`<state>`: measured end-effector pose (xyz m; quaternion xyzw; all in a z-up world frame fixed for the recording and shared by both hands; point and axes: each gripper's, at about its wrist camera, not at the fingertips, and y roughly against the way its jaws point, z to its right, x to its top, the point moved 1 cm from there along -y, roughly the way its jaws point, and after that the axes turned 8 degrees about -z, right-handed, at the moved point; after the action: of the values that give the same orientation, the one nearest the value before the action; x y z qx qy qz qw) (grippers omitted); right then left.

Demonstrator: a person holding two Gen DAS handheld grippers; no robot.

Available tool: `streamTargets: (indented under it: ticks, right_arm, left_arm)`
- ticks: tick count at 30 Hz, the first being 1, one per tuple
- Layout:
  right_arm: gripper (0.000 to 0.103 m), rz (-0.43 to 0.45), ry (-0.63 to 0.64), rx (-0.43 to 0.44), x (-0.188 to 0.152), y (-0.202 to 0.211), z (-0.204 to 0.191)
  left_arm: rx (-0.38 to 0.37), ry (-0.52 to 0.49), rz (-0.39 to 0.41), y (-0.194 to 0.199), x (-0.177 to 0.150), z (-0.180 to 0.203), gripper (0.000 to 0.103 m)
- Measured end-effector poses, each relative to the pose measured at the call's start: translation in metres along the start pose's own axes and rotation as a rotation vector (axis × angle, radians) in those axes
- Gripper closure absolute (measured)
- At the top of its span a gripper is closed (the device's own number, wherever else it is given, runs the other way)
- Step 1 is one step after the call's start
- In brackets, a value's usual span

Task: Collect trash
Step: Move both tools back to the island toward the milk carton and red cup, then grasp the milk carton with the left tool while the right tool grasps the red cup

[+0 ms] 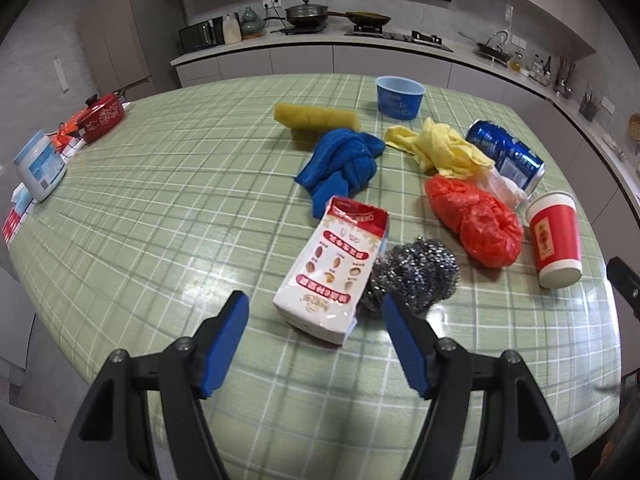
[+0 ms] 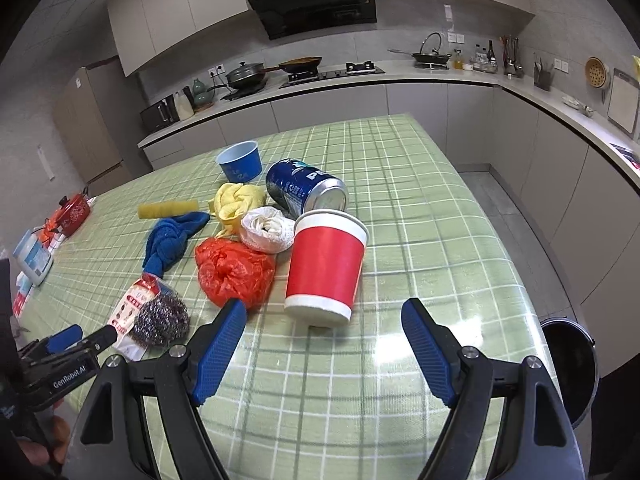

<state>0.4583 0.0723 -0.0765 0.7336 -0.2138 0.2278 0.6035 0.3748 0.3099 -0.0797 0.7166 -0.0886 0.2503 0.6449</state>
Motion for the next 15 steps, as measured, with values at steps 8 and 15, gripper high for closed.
streamTargets:
  ticks: [8, 15]
  right_arm:
    - [0.021, -0.008, -0.076, -0.052, 0.003, -0.018, -0.017]
    - [0.021, -0.013, -0.113, -0.107, 0.004, -0.026, -0.032]
  left_arm:
    - [-0.085, -0.090, -0.033, -0.029, 0.026, -0.006, 0.032]
    - [-0.137, -0.176, -0.080, -0.051, 0.033, 0.003, 0.032]
